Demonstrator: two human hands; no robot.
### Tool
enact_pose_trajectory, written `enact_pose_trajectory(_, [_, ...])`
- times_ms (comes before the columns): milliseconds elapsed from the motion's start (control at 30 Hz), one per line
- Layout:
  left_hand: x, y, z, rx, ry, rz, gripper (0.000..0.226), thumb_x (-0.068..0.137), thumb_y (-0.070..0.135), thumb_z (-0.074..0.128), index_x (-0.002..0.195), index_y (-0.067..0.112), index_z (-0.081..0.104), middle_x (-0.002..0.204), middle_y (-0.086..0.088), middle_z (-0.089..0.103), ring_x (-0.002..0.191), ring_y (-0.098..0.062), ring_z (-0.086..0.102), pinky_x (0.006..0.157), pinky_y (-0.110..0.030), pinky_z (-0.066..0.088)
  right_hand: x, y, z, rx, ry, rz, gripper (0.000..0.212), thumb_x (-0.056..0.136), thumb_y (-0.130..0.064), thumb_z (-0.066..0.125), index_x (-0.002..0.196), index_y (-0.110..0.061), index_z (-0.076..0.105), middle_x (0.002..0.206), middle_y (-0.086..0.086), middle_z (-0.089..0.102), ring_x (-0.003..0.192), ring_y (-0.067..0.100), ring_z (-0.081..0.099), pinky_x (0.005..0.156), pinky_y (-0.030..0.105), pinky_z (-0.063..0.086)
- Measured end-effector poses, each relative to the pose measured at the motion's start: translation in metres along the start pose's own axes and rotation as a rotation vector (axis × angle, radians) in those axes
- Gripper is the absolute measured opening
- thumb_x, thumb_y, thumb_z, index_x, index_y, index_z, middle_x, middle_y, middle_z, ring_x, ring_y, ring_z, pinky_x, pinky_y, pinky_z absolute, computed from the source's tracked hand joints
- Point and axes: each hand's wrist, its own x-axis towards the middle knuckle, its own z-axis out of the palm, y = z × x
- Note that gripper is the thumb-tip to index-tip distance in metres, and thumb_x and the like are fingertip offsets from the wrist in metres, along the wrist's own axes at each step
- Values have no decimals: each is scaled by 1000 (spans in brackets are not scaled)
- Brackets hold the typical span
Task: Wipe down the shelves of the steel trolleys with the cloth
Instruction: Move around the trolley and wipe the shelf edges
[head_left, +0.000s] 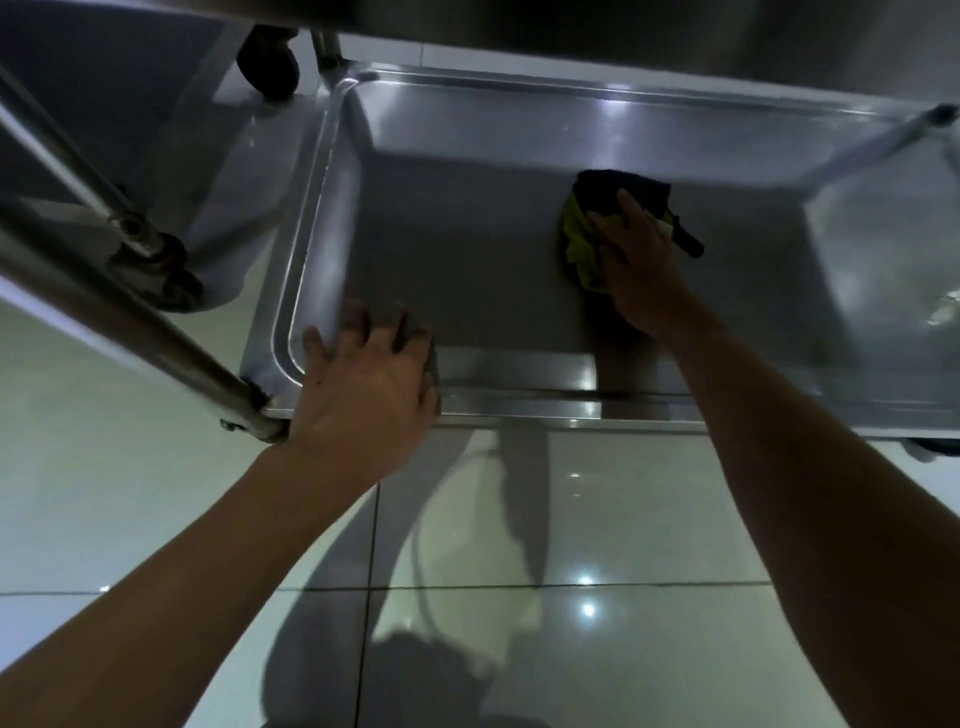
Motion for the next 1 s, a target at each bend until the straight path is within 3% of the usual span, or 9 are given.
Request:
enact_pose_trajectory(67, [-8,28,-3,-97,67,122,52,92,48,38,134,23,57,146,-5,46,134,-31,41,103,-49,37,-11,25,-18,-62,-3,49,43,103,-14,41,145,-20,48,163,7,18,148,32,22,119,37,22])
enact_pose_trajectory(167, [-18,84,7,-133,20,338,53,89,46,42,137,27,52,143,0,45,133,-26,40,104,-47,35,-33,42,-32,-137,-50,37,42,105,-14,38,146,-20,45,163,10,17,149,30,20,118,36,21])
enact_pose_trajectory(233, [-16,102,15,-52,50,298,46,95,38,44,140,32,44,143,3,40,133,-26,36,107,-49,30,-56,45,-37,-215,-99,3,43,107,-15,33,149,-20,36,163,11,14,151,29,13,120,37,14])
enact_pose_trajectory(300, [-12,102,14,-19,89,256,45,95,27,50,138,36,46,140,6,43,128,-26,39,104,-47,32,-83,48,-42,-228,-101,-70,44,105,-13,36,149,-15,40,162,13,19,152,30,12,122,39,11])
enact_pose_trajectory(400, [-10,95,13,-17,104,291,49,88,17,59,134,33,53,136,5,48,122,-26,42,97,-45,35,-127,44,-48,-136,-90,-33,42,104,-18,40,145,-22,48,163,8,20,151,31,15,121,43,19])
enact_pose_trajectory(633, [-8,67,23,-119,161,313,41,82,10,74,120,21,63,117,-6,58,108,-35,53,82,-51,50,-180,9,-37,-141,-85,-35,41,104,-27,38,145,-27,44,164,1,17,151,31,11,115,51,24])
enact_pose_trajectory(800, [0,39,33,-151,277,335,41,83,7,72,121,20,63,117,-3,56,105,-35,54,78,-53,53,-165,-1,-30,-195,-66,-88,40,104,-33,36,143,-29,46,162,2,22,149,31,15,113,49,29])
enact_pose_trajectory(1000, [7,28,30,-160,325,335,27,93,10,55,117,10,68,113,-10,59,101,-39,55,77,-53,52,-144,-14,-14,-294,-31,-206,46,102,-34,29,142,-21,48,164,5,20,153,28,6,122,47,15])
